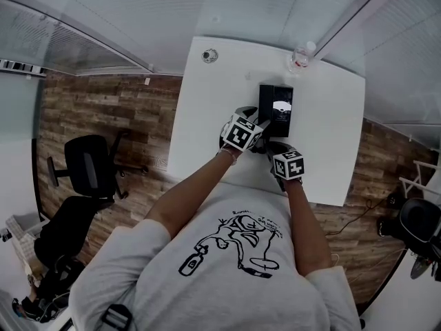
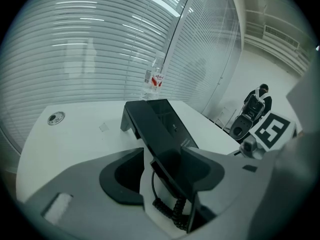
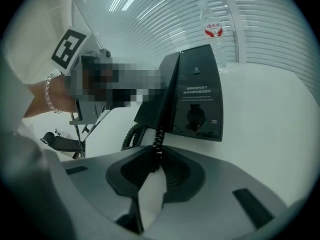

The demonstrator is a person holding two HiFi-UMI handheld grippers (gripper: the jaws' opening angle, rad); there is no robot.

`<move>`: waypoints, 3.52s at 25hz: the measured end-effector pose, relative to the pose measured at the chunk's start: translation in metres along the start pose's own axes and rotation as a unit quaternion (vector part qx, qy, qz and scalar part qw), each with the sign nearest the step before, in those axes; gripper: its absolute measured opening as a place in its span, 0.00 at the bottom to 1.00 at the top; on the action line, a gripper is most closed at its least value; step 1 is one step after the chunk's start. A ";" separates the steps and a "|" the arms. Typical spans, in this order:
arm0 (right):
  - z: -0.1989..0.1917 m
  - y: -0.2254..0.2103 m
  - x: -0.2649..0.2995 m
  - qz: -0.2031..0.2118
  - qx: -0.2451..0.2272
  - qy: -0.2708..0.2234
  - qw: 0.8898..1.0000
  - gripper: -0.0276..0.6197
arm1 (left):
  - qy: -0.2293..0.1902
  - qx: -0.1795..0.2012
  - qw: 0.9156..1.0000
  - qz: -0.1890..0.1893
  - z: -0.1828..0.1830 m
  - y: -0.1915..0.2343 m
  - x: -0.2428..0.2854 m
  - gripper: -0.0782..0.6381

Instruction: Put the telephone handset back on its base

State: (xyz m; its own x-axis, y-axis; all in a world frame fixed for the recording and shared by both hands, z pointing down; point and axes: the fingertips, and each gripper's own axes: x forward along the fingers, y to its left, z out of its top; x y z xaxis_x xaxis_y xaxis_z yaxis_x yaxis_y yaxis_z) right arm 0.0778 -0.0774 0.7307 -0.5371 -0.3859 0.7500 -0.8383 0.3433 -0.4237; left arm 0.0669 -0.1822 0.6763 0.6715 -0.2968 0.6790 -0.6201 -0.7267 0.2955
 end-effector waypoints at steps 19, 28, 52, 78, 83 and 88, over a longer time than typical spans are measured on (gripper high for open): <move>-0.070 0.029 -0.022 0.075 0.016 0.135 0.988 0.12 | 0.002 0.001 1.000 0.025 0.000 0.019 0.004 0.40; -0.056 0.017 -0.028 0.034 -0.008 0.106 0.994 0.14 | -0.003 0.006 1.000 0.025 0.002 0.018 0.000 0.39; 0.073 0.051 -0.268 -0.090 -0.137 -0.229 0.960 0.14 | -0.204 -0.009 0.976 0.078 0.042 -0.126 -0.197 0.27; 0.071 0.235 -0.444 -0.089 -0.222 -0.369 0.898 0.13 | -0.353 0.058 0.932 0.057 0.066 -0.288 -0.390 0.21; 0.076 0.247 -0.441 -0.095 -0.226 -0.371 0.895 0.12 | -0.362 0.058 0.929 0.055 0.068 -0.277 -0.398 0.21; 0.078 0.255 -0.439 -0.100 -0.223 -0.374 0.895 0.12 | -0.370 0.060 0.926 0.052 0.072 -0.272 -0.407 0.21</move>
State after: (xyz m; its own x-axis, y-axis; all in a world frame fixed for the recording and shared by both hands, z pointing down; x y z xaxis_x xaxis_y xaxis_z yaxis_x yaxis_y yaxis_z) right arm 0.0920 0.1130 0.2542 -0.4337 -0.8851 0.1687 -0.8930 0.4472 0.0503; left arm -0.0087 0.0919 0.2709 0.7327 -0.6794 0.0400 -0.6768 -0.7210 0.1487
